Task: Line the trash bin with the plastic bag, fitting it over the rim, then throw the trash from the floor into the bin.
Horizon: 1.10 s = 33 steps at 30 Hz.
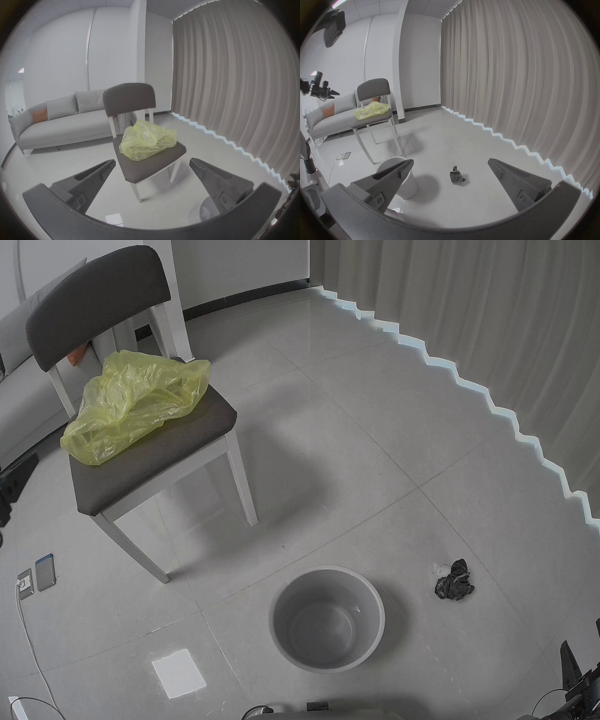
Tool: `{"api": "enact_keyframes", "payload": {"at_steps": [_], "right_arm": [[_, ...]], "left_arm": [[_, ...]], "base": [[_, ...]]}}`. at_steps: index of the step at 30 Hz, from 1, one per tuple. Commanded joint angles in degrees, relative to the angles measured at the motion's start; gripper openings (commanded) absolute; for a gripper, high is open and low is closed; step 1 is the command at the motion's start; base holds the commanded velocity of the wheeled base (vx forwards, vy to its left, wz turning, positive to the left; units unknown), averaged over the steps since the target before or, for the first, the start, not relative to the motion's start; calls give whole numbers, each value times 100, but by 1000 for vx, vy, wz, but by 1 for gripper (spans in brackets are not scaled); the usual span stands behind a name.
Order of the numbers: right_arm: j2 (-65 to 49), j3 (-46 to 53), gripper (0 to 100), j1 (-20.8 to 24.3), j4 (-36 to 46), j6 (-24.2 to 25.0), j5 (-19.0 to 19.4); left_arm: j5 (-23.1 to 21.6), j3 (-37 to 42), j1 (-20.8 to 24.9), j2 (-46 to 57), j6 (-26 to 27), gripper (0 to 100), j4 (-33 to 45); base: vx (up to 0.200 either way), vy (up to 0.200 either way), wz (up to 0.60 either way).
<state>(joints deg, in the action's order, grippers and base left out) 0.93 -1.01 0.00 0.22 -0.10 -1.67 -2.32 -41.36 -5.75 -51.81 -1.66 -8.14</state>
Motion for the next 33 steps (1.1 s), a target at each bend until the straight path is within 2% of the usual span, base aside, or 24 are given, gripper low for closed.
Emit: {"api": "enact_keyframes", "payload": {"at_steps": [1, 9, 19, 27, 33], "right_arm": [[-57, 92, 100, 0, -4, 19, 9], [-57, 92, 100, 0, -4, 19, 9], [-57, 92, 100, 0, -4, 19, 9], [-57, 92, 100, 0, -4, 19, 9], [-57, 92, 100, 0, 4, 19, 0]], "left_arm": [[399, -1401, -506, -3423, 526, 100, -451], [653, -2130, -813, -4584, 886, 100, -460], [662, -3282, -1024, -5594, 781, 100, -618], [662, -3528, -1033, -5893, 684, 100, -908], [636, -3624, -1033, -6174, 623, 100, -1418]], "base": [[0, 0, 0], [0, 0, 0], [0, 0, 0], [0, 0, 0], [0, 0, 0]]}}
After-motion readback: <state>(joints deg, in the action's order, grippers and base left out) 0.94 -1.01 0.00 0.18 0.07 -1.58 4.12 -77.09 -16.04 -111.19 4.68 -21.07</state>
